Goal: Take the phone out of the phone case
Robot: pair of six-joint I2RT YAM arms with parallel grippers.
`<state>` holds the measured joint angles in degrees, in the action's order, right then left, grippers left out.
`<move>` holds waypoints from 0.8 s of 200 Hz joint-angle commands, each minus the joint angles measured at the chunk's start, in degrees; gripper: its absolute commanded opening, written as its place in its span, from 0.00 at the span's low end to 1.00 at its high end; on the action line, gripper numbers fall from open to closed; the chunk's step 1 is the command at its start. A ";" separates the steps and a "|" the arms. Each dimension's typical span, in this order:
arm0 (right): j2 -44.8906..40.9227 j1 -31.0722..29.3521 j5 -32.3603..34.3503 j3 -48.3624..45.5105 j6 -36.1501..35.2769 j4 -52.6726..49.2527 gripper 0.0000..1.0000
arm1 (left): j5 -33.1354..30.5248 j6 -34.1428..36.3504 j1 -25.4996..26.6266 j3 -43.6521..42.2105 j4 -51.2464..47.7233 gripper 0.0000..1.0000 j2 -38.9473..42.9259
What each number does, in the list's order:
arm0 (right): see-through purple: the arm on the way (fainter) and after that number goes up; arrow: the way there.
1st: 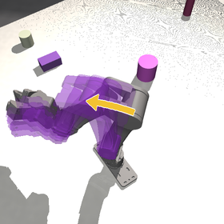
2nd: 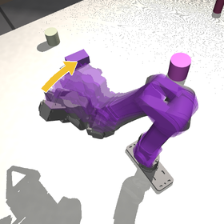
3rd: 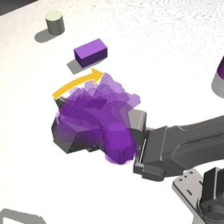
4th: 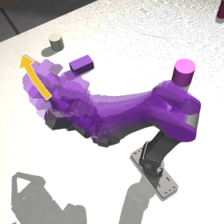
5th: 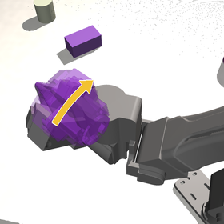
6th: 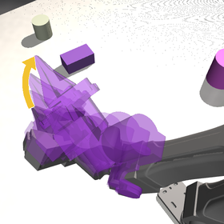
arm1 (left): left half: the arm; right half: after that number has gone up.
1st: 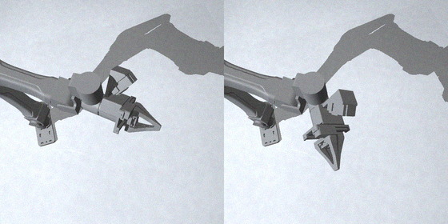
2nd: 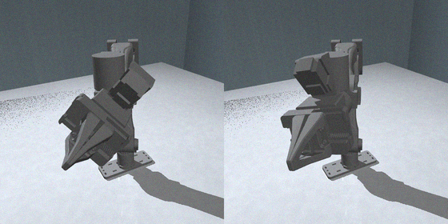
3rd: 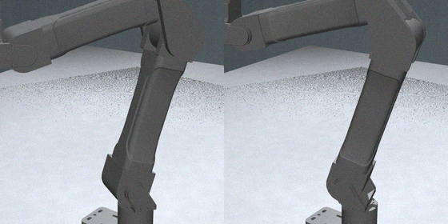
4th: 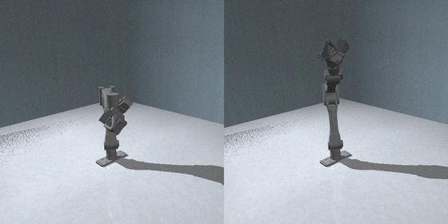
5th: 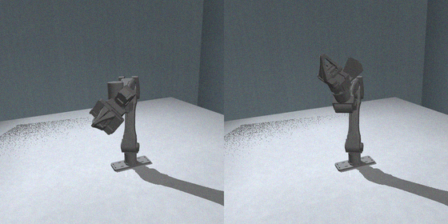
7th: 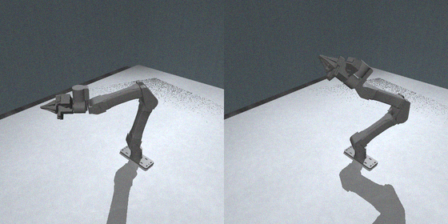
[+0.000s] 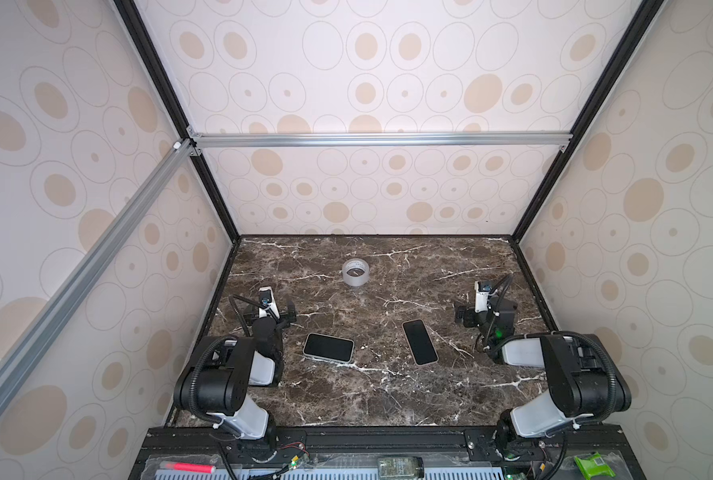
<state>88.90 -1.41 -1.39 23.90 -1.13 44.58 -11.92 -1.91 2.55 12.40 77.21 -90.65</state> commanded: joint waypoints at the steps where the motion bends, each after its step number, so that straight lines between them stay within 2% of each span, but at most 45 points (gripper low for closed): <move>1: -0.75 0.25 -0.11 0.71 -0.31 0.34 1.00 | 0.23 0.41 0.18 0.16 1.37 0.99 0.04; 160: -0.62 0.19 0.03 0.69 -0.25 0.48 1.00 | 0.50 0.34 0.07 0.15 1.45 0.99 0.04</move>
<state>88.90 -1.41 -1.39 23.90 -1.13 44.58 -11.68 -1.91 2.52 12.40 77.23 -90.65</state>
